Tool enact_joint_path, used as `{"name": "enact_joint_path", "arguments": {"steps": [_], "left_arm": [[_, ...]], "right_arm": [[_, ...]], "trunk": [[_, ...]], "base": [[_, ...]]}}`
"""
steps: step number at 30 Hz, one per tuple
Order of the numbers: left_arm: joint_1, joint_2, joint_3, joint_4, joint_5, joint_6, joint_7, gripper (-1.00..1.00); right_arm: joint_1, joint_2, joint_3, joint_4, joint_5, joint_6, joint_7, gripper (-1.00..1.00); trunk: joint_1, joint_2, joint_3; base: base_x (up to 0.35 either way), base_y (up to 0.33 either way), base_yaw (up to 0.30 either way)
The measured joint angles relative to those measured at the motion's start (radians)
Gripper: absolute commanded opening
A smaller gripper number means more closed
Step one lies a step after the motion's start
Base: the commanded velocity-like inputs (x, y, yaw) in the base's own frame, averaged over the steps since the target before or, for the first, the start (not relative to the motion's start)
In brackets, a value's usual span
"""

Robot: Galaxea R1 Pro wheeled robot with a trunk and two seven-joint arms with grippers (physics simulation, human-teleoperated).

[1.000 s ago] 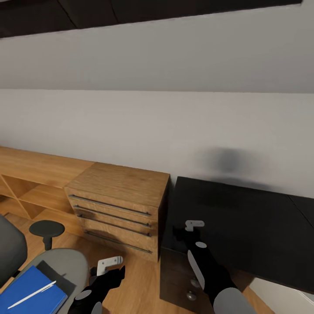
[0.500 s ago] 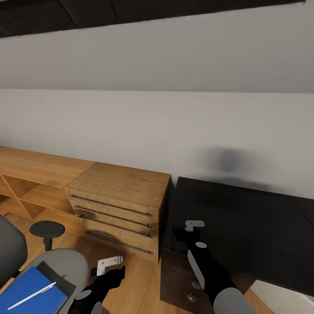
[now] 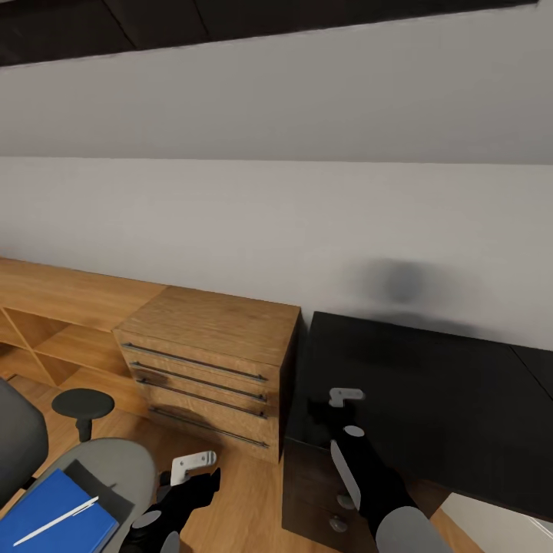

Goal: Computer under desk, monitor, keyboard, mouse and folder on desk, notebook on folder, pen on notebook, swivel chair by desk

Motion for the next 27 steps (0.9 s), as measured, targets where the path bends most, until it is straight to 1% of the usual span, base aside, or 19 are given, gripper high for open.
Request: {"name": "enact_joint_path", "arguments": {"steps": [1,5,8,18,24,27], "left_arm": [[0.0,0.0,0.0,0.0,0.0,0.0,0.0,1.0],[0.0,0.0,0.0,0.0,0.0,0.0,0.0,1.0],[0.0,0.0,0.0,0.0,0.0,0.0,0.0,1.0],[0.0,0.0,0.0,-0.007,0.0,0.0,0.0,1.0],[0.0,0.0,0.001,-0.022,0.0,0.0,0.0,1.0],[0.0,0.0,0.001,-0.037,0.002,0.001,0.0,1.0]], "right_arm": [[0.0,0.0,0.0,-0.001,-0.001,0.0,-0.025,1.0],[0.0,0.0,0.001,-0.001,-0.003,-0.007,-0.077,1.0],[0.0,0.0,0.001,-0.001,-0.003,-0.015,-0.097,1.0],[0.0,0.0,0.002,0.012,-0.005,-0.012,-0.112,1.0],[0.0,0.0,0.002,0.053,-0.005,-0.009,-0.114,1.0],[0.0,0.0,0.001,0.058,-0.005,-0.007,-0.114,1.0]], "trunk": [[0.0,0.0,0.0],[0.0,0.0,0.0],[0.0,0.0,0.0],[0.0,0.0,0.0],[0.0,0.0,0.0],[0.0,0.0,0.0]], "base": [[0.0,0.0,0.0],[0.0,0.0,0.0],[0.0,0.0,0.0],[0.0,0.0,0.0],[0.0,0.0,0.0],[0.0,0.0,0.0]]}}
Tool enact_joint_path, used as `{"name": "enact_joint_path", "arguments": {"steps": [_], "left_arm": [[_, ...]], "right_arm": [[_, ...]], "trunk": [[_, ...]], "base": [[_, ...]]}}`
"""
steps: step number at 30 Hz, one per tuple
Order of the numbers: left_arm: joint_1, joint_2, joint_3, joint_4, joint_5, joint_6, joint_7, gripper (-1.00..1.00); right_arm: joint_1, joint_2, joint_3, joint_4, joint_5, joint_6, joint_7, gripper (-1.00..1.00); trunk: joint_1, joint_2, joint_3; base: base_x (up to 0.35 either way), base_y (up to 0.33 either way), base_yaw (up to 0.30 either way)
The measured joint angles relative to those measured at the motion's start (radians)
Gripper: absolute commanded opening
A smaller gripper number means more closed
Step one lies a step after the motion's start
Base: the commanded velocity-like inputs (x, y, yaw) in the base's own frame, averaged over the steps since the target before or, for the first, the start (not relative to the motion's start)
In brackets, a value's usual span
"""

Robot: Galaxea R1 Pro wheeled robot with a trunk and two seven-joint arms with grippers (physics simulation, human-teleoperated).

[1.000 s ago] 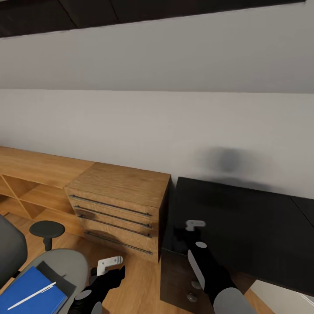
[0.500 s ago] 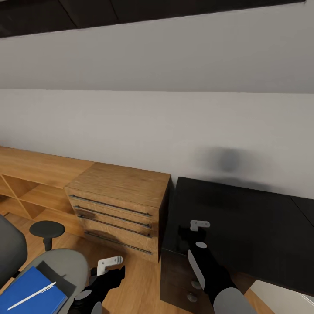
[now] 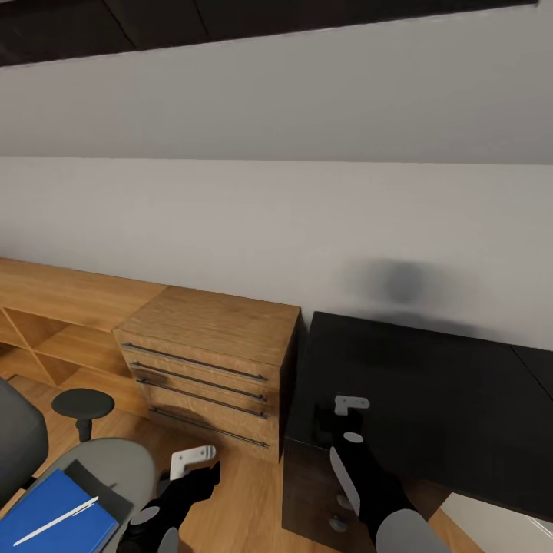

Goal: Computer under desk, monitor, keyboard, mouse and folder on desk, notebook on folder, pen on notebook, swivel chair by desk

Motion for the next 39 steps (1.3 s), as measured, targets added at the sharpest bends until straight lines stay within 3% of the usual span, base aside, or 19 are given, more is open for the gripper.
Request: {"name": "enact_joint_path", "arguments": {"steps": [14,15,39], "left_arm": [[0.0,0.0,0.0,-0.046,0.006,0.003,-0.001,1.0],[0.0,0.0,0.0,-0.047,0.006,0.003,-0.001,1.0],[0.001,0.0,0.0,-0.051,0.006,0.003,-0.001,1.0]], "right_arm": [[-0.002,0.0,-0.004,0.023,-0.003,-0.005,0.002,1.0],[-0.002,0.0,-0.007,0.023,-0.004,-0.005,0.003,-1.0],[-0.002,0.0,-0.014,0.023,0.006,-0.006,-0.002,-1.0]], "trunk": [[0.0,0.0,0.0],[0.0,0.0,0.0],[0.0,0.0,0.0]], "base": [[0.0,0.0,0.0],[0.0,0.0,0.0],[0.0,0.0,0.0]]}}
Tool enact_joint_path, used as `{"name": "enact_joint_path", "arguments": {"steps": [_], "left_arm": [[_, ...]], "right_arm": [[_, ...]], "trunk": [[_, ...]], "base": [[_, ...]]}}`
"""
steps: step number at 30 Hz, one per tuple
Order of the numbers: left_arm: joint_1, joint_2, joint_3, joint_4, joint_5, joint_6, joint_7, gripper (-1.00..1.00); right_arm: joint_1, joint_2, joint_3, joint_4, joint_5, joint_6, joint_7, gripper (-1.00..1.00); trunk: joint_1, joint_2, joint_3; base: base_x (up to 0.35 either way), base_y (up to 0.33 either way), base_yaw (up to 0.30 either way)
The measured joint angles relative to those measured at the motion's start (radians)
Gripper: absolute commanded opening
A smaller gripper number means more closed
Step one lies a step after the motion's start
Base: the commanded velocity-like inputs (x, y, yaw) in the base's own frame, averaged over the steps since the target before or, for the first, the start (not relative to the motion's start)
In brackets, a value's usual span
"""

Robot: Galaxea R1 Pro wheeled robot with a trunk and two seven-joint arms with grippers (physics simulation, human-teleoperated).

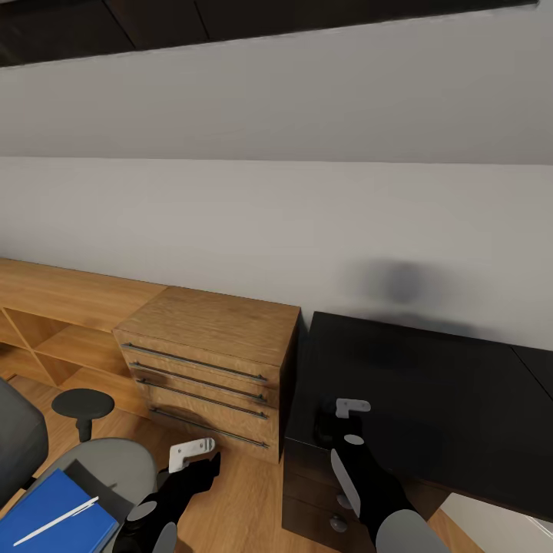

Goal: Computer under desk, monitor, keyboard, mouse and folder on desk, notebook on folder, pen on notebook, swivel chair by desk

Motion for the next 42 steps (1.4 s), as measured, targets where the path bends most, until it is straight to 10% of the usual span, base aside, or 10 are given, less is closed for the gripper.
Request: {"name": "enact_joint_path", "arguments": {"steps": [42], "left_arm": [[0.0,0.001,0.001,0.004,0.0,0.001,-0.002,1.0]], "right_arm": [[0.001,0.0,0.097,0.004,-0.008,0.005,0.032,-1.0]], "trunk": [[0.0,0.0,0.0]], "base": [[-0.008,0.007,0.0]]}}
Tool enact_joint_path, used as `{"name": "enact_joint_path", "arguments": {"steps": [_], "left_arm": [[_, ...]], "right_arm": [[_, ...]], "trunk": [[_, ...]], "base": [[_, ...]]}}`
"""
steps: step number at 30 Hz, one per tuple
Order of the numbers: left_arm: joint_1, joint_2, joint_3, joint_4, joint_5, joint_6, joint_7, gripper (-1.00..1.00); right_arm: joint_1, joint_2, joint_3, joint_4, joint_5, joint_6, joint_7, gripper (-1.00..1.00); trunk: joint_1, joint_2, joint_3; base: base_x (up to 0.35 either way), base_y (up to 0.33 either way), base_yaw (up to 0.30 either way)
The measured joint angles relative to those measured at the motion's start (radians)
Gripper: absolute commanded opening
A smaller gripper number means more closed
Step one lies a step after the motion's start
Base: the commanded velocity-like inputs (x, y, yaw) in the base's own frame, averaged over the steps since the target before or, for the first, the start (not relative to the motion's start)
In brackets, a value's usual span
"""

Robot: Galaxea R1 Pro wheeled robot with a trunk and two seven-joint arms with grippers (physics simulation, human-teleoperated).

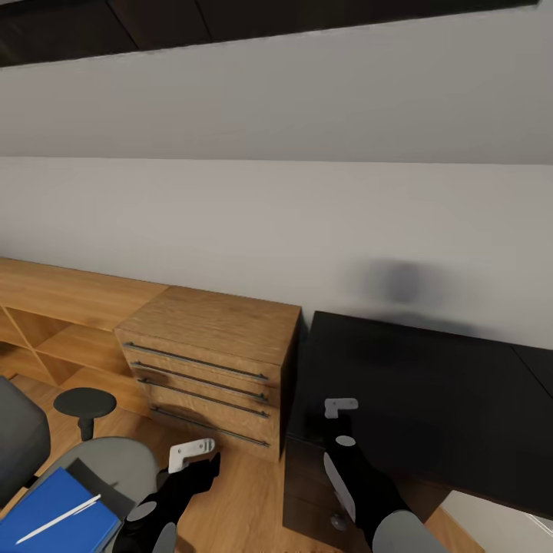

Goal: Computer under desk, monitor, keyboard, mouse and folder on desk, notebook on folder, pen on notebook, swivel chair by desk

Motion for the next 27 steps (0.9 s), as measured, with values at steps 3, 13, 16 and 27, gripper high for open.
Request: {"name": "enact_joint_path", "arguments": {"steps": [3,13,16,27], "left_arm": [[0.0,0.0,-0.001,0.0,0.0,0.0,0.0,1.0],[0.0,0.0,-0.001,0.001,-0.001,0.001,0.0,1.0],[0.0,0.0,-0.001,0.0,-0.001,0.001,0.0,1.0],[0.001,0.0,-0.001,0.001,-0.001,0.002,0.0,1.0]], "right_arm": [[0.0,0.0,0.0,0.0,0.0,0.0,0.0,-1.0],[0.0,0.0,0.0,0.003,0.0,-0.001,0.002,-1.0],[0.0,0.0,0.0,0.003,0.0,-0.002,0.003,-1.0],[0.0,0.0,0.0,0.003,0.0,-0.001,0.003,-1.0]], "trunk": [[0.0,0.0,0.0],[0.0,0.0,0.0],[0.0,0.0,0.0],[0.0,0.0,0.0]], "base": [[-0.135,0.118,0.0],[-0.027,0.038,0.0],[-0.077,0.191,0.0],[-0.011,0.035,0.0]]}}
